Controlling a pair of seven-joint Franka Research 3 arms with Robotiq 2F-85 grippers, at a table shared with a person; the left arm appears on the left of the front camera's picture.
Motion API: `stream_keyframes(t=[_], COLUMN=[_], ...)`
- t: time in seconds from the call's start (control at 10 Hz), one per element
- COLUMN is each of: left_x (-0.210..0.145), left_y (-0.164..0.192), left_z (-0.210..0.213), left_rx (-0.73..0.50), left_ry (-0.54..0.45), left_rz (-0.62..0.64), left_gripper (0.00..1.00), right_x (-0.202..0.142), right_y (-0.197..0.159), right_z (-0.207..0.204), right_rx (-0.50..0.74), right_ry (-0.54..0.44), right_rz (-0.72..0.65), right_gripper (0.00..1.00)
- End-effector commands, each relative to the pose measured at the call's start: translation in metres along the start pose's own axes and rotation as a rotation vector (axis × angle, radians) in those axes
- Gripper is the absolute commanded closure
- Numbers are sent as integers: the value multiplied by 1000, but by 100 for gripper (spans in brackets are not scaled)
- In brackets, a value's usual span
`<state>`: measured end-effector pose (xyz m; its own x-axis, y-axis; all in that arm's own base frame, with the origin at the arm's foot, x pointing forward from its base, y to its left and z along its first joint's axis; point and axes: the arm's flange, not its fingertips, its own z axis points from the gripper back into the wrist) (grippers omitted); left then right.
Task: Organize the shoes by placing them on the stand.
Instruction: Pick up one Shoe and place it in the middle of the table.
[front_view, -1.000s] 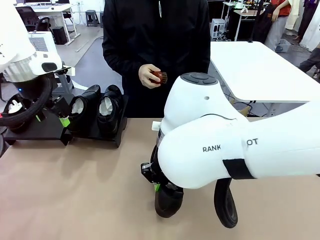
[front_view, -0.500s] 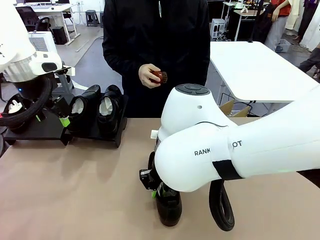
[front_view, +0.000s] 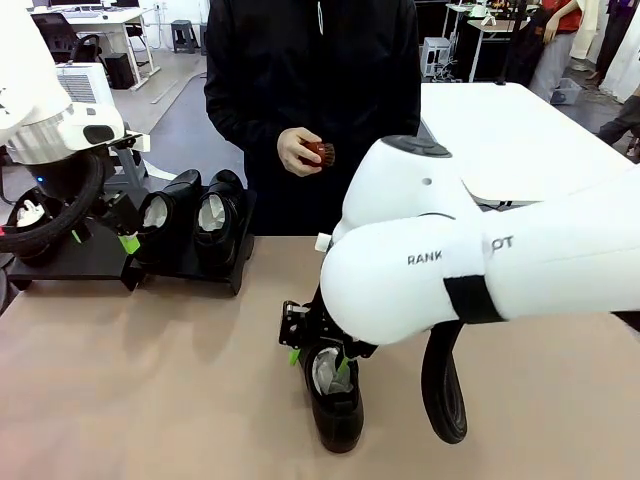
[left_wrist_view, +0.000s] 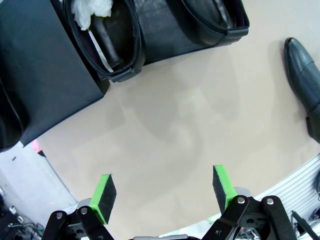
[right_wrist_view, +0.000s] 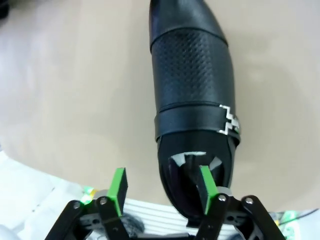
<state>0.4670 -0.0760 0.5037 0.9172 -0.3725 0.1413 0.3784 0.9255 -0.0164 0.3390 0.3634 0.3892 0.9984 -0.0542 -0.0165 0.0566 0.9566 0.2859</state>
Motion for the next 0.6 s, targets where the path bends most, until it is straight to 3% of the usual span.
stream_keyframes(t=[0.0,0.1,0.5], left_x=[-1,-1,-1], left_y=[0,0,0], left_z=[-2,-2,-2], left_rx=[-6,-6,-6], left_ry=[-15,-15,-15], left_rz=[12,12,12], left_gripper=[0,0,0], right_x=[-14,0,0], right_y=[-17,0,0], right_z=[11,0,0], right_rx=[80,0,0], right_ry=[43,0,0], right_rz=[77,0,0], right_gripper=[0,0,0])
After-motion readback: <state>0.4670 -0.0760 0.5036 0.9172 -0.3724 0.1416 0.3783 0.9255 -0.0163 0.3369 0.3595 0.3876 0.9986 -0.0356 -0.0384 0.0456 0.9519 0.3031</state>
